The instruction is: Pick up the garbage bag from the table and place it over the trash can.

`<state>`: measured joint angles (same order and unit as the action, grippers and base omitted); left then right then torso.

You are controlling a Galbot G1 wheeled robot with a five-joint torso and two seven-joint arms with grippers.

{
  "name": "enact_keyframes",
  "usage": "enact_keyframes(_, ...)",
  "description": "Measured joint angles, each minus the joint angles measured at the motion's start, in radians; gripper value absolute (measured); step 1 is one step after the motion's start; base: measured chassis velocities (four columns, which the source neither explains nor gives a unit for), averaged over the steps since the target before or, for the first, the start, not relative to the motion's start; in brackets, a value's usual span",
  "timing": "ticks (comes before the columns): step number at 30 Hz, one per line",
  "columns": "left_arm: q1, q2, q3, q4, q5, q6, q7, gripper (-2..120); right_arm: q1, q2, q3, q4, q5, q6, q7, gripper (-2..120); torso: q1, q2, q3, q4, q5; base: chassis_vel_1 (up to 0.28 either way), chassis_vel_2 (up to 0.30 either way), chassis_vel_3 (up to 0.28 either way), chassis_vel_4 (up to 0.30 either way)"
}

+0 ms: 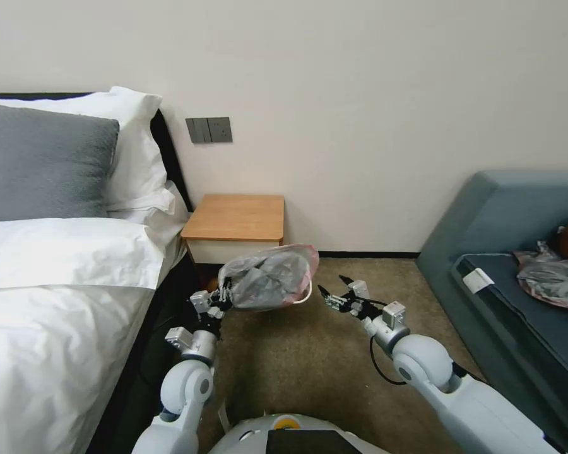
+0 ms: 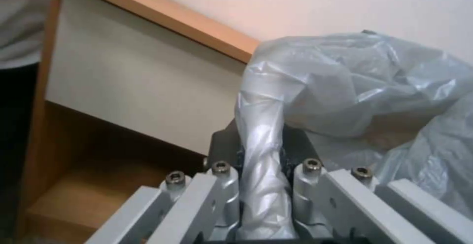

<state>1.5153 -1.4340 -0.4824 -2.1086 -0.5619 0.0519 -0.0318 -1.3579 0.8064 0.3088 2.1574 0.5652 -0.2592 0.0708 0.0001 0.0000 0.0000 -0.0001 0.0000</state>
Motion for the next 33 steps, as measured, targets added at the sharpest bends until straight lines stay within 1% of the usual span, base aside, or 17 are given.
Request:
enact_keyframes(2, 0.001, 0.0, -0.006, 0.0, -0.001, 0.0, -0.001, 7, -0.005, -0.002, 0.005, 0.007, -0.001, 0.001, 0.0, 90, 0.0, 0.0, 0.0, 0.0001, 0.0, 0.0, 0.0, 0.0, 0.0)
enact_keyframes(4, 0.003, -0.001, -0.018, 0.0, -0.004, 0.0, -0.005, 7, -0.03, -0.001, 0.031, 0.039, -0.001, 0.001, 0.0, 99, 0.0, 0.0, 0.0, 0.0003, 0.0, 0.0, 0.0, 0.0, 0.0)
enact_keyframes(5, 0.004, -0.004, -0.023, 0.0, -0.004, 0.0, -0.007, 7, -0.043, 0.002, 0.042, 0.055, -0.003, 0.001, 0.0, 100, 0.0, 0.0, 0.0, 0.0001, 0.0, 0.0, 0.0, 0.0, 0.0)
enact_keyframes(8, 0.006, -0.009, -0.028, 0.006, -0.004, 0.0, -0.009, 7, -0.079, 0.017, 0.077, 0.098, -0.011, 0.002, 0.005, 100, 0.0, 0.0, 0.0, 0.0003, 0.0001, 0.0, 0.0, 0.0, 0.0)
enact_keyframes(10, 0.007, -0.011, -0.028, 0.015, -0.003, -0.001, -0.009, 7, -0.119, 0.041, 0.113, 0.158, -0.011, 0.003, 0.029, 100, 0.0, 0.0, 0.0, -0.0002, -0.0001, 0.0, 0.0, 0.0, 0.0)
enact_keyframes(11, 0.007, -0.011, -0.028, 0.015, -0.003, -0.001, -0.009, 7, -0.119, 0.041, 0.113, 0.158, -0.011, 0.003, 0.029, 100, 0.0, 0.0, 0.0, -0.0002, -0.0001, 0.0, 0.0, 0.0, 0.0)
enact_keyframes(13, 0.007, -0.01, -0.024, 0.025, 0.005, -0.008, -0.008, 7, -0.151, 0.091, 0.128, 0.256, 0.088, 0.002, 0.115, 100, 0.0, 0.0, 0.0, -0.0002, -0.0001, 0.0, 0.0, 0.0, 0.0)
enact_keyframes(14, 0.007, -0.01, -0.024, 0.025, 0.005, -0.008, -0.008, 7, -0.151, 0.091, 0.128, 0.256, 0.088, 0.002, 0.115, 100, 0.0, 0.0, 0.0, -0.0002, -0.0001, 0.0, 0.0, 0.0, 0.0)
enact_keyframes(17, 0.0, -0.006, -0.016, 0.034, 0.009, -0.019, -0.005, 7, -0.151, 0.179, 0.081, 0.342, 0.3, 0.001, 0.23, 100, 0.0, 0.0, 0.0, 0.0001, -0.0002, 0.0, 0.0, 0.0, 0.0)
enact_keyframes(18, 0.0, -0.006, -0.016, 0.034, 0.009, -0.019, -0.005, 7, -0.151, 0.179, 0.081, 0.342, 0.3, 0.001, 0.23, 100, 0.0, 0.0, 0.0, 0.0001, -0.0002, 0.0, 0.0, 0.0, 0.0)
enact_keyframes(20, -0.004, -0.002, -0.009, 0.035, 0.009, -0.025, -0.001, 7, -0.147, 0.221, 0.038, 0.35, 0.386, -0.012, 0.232, 100, 0.0, 0.0, 0.0, -0.0001, 0.0001, 0.0, 0.0, 0.0, 0.0)
enact_keyframes(21, -0.004, -0.002, -0.009, 0.035, 0.009, -0.025, -0.001, 7, -0.147, 0.221, 0.038, 0.35, 0.386, -0.012, 0.232, 100, 0.0, 0.0, 0.0, -0.0001, 0.0001, 0.0, 0.0, 0.0, 0.0)
enact_keyframes(23, -0.014, 0.005, 0.0, 0.042, 0.01, -0.033, 0.005, 7, -0.137, 0.246, 0.007, 0.351, 0.439, -0.037, 0.208, 100, 0.0, 0.0, 0.0, 0.0005, 0.0, 0.0, 0.0, 0.0, 0.0)
enact_keyframes(25, -0.02, 0.007, 0.006, 0.048, 0.01, -0.037, 0.008, 7, -0.132, 0.257, -0.001, 0.351, 0.457, -0.045, 0.208, 100, 0.0, 0.0, 0.0, -0.0001, -0.0001, 0.0, 0.0, 0.0, 0.0)
enact_keyframes(26, -0.023, 0.006, 0.012, 0.054, 0.011, -0.041, 0.011, 7, -0.123, 0.268, -0.013, 0.351, 0.471, -0.055, 0.214, 100, 0.0, 0.0, 0.0, -0.0004, -0.0002, 0.0, 0.0, 0.0, 0.0)
enact_keyframes(29, -0.02, -0.009, 0.016, 0.062, 0.02, -0.051, 0.017, 7, -0.088, 0.311, -0.075, 0.349, 0.471, -0.11, 0.261, 100, 0.0, 0.0, 0.0, 0.0003, -0.0001, 0.0, 0.0, 0.0, 0.0)
enact_keyframes(33, -0.017, -0.02, 0.019, 0.067, 0.029, -0.055, 0.021, 7, -0.076, 0.344, -0.127, 0.345, 0.45, -0.134, 0.294, 100, 0.0, 0.0, 0.0, 0.0001, 0.0, 0.0, 0.0, 0.0, 0.0)
